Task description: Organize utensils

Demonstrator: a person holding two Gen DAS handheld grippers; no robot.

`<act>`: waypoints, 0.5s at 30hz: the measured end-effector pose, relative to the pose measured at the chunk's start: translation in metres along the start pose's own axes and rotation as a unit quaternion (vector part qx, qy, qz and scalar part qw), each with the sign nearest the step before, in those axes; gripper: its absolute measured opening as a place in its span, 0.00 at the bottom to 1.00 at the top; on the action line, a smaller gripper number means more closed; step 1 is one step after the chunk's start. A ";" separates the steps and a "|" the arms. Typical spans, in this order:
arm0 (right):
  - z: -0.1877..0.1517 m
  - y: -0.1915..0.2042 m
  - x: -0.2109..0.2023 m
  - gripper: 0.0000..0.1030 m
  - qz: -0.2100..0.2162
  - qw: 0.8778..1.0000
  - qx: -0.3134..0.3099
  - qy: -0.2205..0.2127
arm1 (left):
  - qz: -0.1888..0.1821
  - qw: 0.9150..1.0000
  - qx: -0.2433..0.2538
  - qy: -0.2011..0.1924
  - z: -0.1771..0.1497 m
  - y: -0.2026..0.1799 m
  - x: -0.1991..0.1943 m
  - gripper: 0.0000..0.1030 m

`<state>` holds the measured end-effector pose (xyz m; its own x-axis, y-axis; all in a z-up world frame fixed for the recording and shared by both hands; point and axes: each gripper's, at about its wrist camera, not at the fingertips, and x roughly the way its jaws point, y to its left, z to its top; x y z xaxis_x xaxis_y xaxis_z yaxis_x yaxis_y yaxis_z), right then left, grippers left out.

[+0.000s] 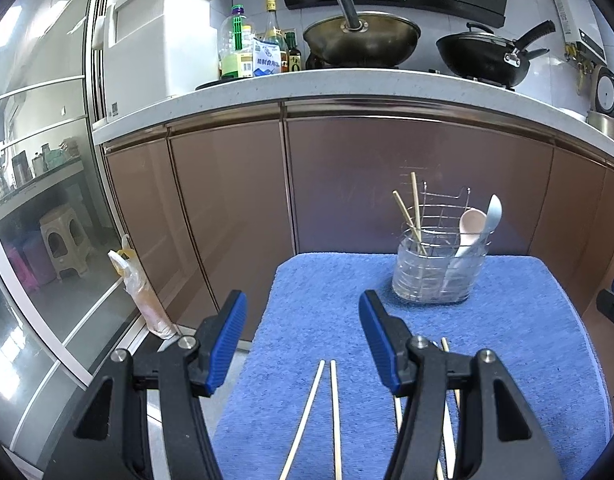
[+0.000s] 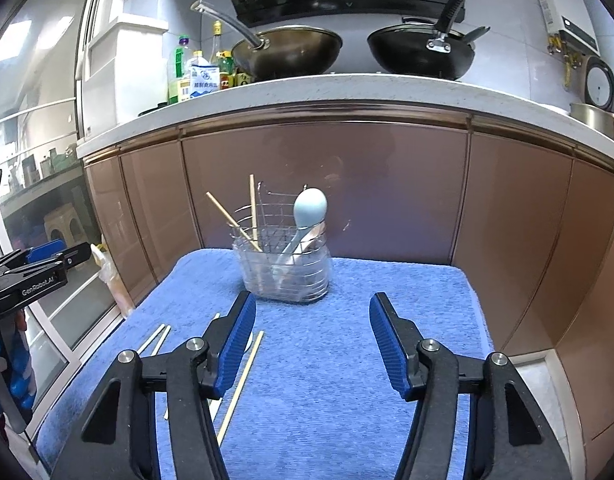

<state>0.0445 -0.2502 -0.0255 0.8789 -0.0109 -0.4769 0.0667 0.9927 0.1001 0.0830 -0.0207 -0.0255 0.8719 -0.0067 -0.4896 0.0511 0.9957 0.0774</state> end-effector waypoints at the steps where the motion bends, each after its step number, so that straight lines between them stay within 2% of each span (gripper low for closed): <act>1: 0.000 0.001 0.001 0.56 0.002 1.000 -0.001 0.002 | 0.000 1.000 0.000 0.001 0.000 0.000 0.001 0.55; 15: -0.001 0.008 0.016 0.50 0.027 0.999 -0.006 0.024 | -0.006 1.000 0.005 0.015 -0.003 0.000 0.011 0.54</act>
<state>0.0583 -0.2424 -0.0327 0.8575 0.0485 -0.5122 0.0133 0.9931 0.1163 0.0913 -0.0209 -0.0336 0.8567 -0.0150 -0.5156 0.0655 0.9947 0.0798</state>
